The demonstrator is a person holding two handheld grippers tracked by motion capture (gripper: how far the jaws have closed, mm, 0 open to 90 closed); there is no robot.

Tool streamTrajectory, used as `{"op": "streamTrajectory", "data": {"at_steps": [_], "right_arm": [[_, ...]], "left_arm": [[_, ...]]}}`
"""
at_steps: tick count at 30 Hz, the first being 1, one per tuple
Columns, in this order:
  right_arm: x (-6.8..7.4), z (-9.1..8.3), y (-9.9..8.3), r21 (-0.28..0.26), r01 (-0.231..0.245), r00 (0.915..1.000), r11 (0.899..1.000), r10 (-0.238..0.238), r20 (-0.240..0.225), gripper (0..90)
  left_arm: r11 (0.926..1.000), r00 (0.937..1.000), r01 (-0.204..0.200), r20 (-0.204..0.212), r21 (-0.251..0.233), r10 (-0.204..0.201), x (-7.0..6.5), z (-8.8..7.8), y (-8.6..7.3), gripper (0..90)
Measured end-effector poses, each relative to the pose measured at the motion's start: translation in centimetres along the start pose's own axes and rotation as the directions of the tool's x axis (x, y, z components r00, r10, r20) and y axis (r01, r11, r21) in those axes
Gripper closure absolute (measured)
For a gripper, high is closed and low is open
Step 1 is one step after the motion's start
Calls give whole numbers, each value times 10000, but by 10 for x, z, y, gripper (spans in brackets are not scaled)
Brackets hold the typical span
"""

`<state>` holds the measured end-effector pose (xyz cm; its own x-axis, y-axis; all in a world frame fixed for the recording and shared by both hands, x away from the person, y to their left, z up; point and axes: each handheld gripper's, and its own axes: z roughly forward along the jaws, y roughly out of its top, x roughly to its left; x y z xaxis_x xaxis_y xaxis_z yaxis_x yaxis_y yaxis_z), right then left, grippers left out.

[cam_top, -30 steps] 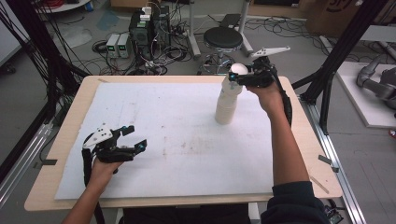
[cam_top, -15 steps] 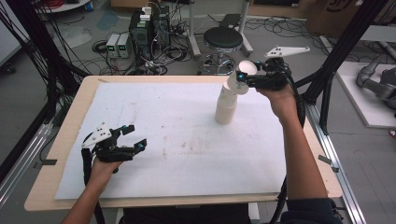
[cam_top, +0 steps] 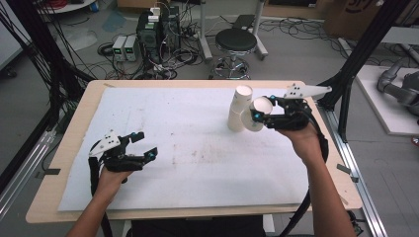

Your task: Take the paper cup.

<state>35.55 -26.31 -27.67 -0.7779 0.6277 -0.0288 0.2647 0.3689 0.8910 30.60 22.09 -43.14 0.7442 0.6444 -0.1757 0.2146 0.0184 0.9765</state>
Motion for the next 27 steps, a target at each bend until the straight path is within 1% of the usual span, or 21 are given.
{"op": "streamTrajectory", "data": {"at_steps": [1, 2, 3, 4, 5, 6, 7, 8, 9, 10, 11, 12, 14, 16, 18, 21, 22, 25, 27], "right_arm": [[0, 0, 0, 0, 0, 10000, 10000, 0, 0, 362], [4, 2, -11, -24, -59, 9998, 10000, 58, -179, 362], [4, 2, -11, -24, -59, 9998, 10000, 58, -179, 362], [6, 4, -16, -6, -95, 9997, 10000, 95, -232, 362], [9, 6, -22, -1, -150, 9991, 9999, 149, -388, 362], [11, 8, -25, 22, -158, 9989, 9999, 159, -448, 361], [13, 10, -29, 47, -142, 9985, 9999, 144, -526, 362], [20, 13, -34, -69, 30, 9983, 10000, -34, -589, 362], [20, 13, -34, -69, 30, 9983, 10000, -34, -589, 362], [27, 18, -39, -231, 149, 9974, 9996, -165, -706, 361], [27, 18, -39, -231, 149, 9974, 9996, -165, -706, 361], [33, 24, -43, -236, 229, 9953, 9995, -250, -934, 362], [35, 28, -45, -196, 268, 9946, 9994, -287, -1001, 362], [38, 34, -47, -214, 232, 9929, 9995, -255, -1161, 362], [43, 41, -47, -250, 167, 9892, 9995, -201, -1452, 362], [46, 45, -47, -333, 266, 9872, 9991, -315, -1565, 362], [48, 47, -47, -368, 263, 9859, 9990, -320, -1642, 361], [49, 47, -46, -406, 275, 9860, 9988, -338, -1630, 361], [50, 47, -47, -449, 291, 9854, 9986, -362, -1661, 361]], "left_arm": [[10000, 10000, 0, 58, -20, 0, -1, 0, 0, 138], [10000, 10000, -38, 82, -13, 39, -1, 1, 0, 141], [10000, 9999, -51, 88, -18, 51, -1, 1, 0, 141], [10000, 9999, -43, 118, -40, 44, -2, 2, 0, 141], [10000, 9998, -85, 158, -13, 86, -2, 2, 0, 141], [9998, 9997, -196, 163, 45, 196, -3, 3, 0, 141], [9996, 9995, -253, 188, 85, 251, -3, 3, 0, 142], [9996, 9993, -294, 252, 50, 293, -4, 4, -1, 143], [9993, 9989, -371, 270, -27, 371, -4, 4, -1, 143], [9986, 9981, -516, 330, -63, 518, -5, 5, -1, 142], [9986, 9981, -516, 330, -63, 518, -5, 5, -1, 143], [9981, 9976, -612, 335, -69, 614, -5, 6, -1, 143], [9966, 9963, -814, 286, -97, 816, -6, 7, -3, 142], [9952, 9949, -978, 271, 82, 976, -6, 7, -4, 142], [9958, 9953, -913, 332, 86, 909, -6, 8, -4, 142], [9978, 9974, -656, 314, 13, 655, -5, 10, -4, 141], [9978, 9972, -666, 339, 19, 665, -4, 10, -4, 141], [9981, 9973, -623, 397, -37, 624, -5, 10, -3, 141], [9976, 9969, -695, 379, 1, 694, -6, 10, -2, 142]]}}
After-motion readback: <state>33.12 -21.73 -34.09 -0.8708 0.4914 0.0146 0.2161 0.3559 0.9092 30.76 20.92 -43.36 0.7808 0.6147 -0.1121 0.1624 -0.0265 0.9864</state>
